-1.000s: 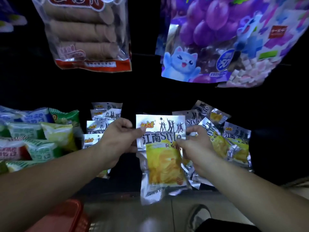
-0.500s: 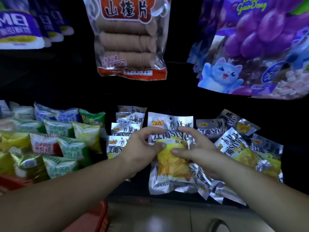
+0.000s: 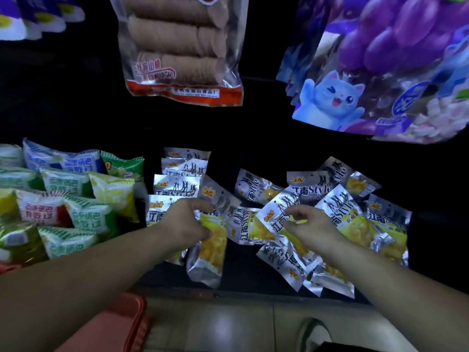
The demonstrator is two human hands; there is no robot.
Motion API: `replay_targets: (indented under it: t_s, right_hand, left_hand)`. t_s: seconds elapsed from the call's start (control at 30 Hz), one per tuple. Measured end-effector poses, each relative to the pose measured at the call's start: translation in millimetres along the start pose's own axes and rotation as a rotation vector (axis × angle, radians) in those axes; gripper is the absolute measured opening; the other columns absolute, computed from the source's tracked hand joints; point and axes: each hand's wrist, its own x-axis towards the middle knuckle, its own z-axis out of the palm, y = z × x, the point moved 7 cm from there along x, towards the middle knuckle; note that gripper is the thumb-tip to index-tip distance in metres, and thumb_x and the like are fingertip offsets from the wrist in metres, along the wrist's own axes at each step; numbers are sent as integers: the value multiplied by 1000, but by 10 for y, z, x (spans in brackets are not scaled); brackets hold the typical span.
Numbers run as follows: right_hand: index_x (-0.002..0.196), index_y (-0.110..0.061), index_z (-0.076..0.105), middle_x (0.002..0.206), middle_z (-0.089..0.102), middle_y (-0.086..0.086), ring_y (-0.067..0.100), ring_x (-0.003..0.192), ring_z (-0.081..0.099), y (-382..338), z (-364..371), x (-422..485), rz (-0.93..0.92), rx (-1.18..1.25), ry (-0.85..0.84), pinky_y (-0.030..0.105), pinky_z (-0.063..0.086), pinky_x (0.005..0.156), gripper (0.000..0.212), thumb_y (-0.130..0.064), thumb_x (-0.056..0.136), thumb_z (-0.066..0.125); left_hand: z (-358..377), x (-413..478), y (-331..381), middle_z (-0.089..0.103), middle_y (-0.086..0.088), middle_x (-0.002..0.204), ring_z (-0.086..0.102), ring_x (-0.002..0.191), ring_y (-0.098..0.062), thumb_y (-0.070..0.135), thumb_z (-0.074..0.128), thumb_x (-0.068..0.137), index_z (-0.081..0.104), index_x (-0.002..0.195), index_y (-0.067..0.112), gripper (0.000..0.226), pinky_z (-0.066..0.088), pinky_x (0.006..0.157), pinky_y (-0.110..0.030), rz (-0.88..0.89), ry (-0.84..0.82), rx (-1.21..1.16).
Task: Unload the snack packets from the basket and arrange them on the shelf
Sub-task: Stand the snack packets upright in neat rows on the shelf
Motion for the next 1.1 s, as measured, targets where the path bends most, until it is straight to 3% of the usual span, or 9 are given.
replay_targets:
  t_s: [0.13, 0.2, 0.37, 0.5, 0.67, 0.77, 0.87, 1.0, 1.1]
  right_hand:
    - [125, -27, 63, 120, 58, -2, 21, 100, 63, 254, 32, 158, 53, -195, -61, 35, 49, 82, 29, -27, 97, 66]
    - [134, -30, 59, 117, 56, -13, 20, 92, 66, 295, 173, 278, 43, -311, -153, 34, 52, 79, 39, -32, 96, 66]
    - [146, -32, 51, 154, 43, 1, 24, 131, 54, 422, 594, 815, -74, -437, -217, 37, 47, 104, 54, -37, 94, 67]
    - [157, -38, 28, 169, 13, 0, 28, 155, 6, 683, 962, 1101, -244, -867, -363, 47, 24, 122, 72, -49, 95, 61]
    - [157, -43, 16, 168, 5, -5, 29, 153, -21, 1160, 828, 1208, -311, -1005, -369, 59, 34, 116, 81, -51, 92, 62]
    - [158, -47, 5, 170, -4, -8, 25, 154, -21, 1283, 613, 1123, -419, -1068, -398, 48, 9, 123, 91, -51, 91, 65]
    - [157, -50, 3, 168, -10, -10, 20, 153, -22, 1343, 401, 1088, -495, -1081, -359, 37, -13, 115, 93, -43, 91, 68]
    - [153, -40, 31, 169, 13, -5, 19, 156, 3, 1214, 367, 1160, -492, -1023, -273, 44, 11, 124, 70, -57, 91, 58]
    - [135, -32, 55, 144, 46, -5, 20, 138, 39, 993, 437, 1204, -515, -963, -172, 39, 42, 108, 48, -54, 92, 52]
  left_hand:
    - [38, 84, -223, 70, -3, 86, 67, 62, -21, 8, 87, 76, 67, 125, 27, 56, 54, 50, -22, -71, 8, 3]
    - [88, 131, -267, 71, -2, 89, 65, 61, -18, 10, 88, 75, 67, 122, 30, 55, 53, 47, -19, -66, 27, -18]
    - [254, 262, -336, 67, 1, 118, 69, 81, -17, 16, 88, 78, 63, 130, 34, 60, 54, 54, -22, -52, 65, -76]
    - [323, 458, -312, 69, 0, 97, 71, 70, -23, 15, 85, 80, 59, 132, 35, 61, 56, 51, -24, -80, 76, -39]
    - [380, 746, -222, 71, 1, 109, 74, 79, -27, 16, 85, 79, 61, 130, 37, 60, 63, 63, -34, -84, 106, 46]
    - [553, 736, -210, 65, 2, 129, 69, 87, -19, 17, 84, 82, 59, 134, 36, 60, 53, 61, -21, -46, 102, 44]
    - [768, 664, -273, 60, -13, 139, 65, 111, -31, 20, 83, 83, 57, 136, 36, 61, 54, 77, -25, -19, 53, 83]
    - [890, 625, -347, 58, -2, 137, 60, 119, -26, 20, 83, 83, 57, 135, 39, 62, 45, 85, -24, -25, 30, 60]
    - [884, 645, -357, 56, 0, 137, 63, 113, -27, 19, 83, 83, 56, 134, 39, 61, 47, 80, -24, -33, 33, 12]
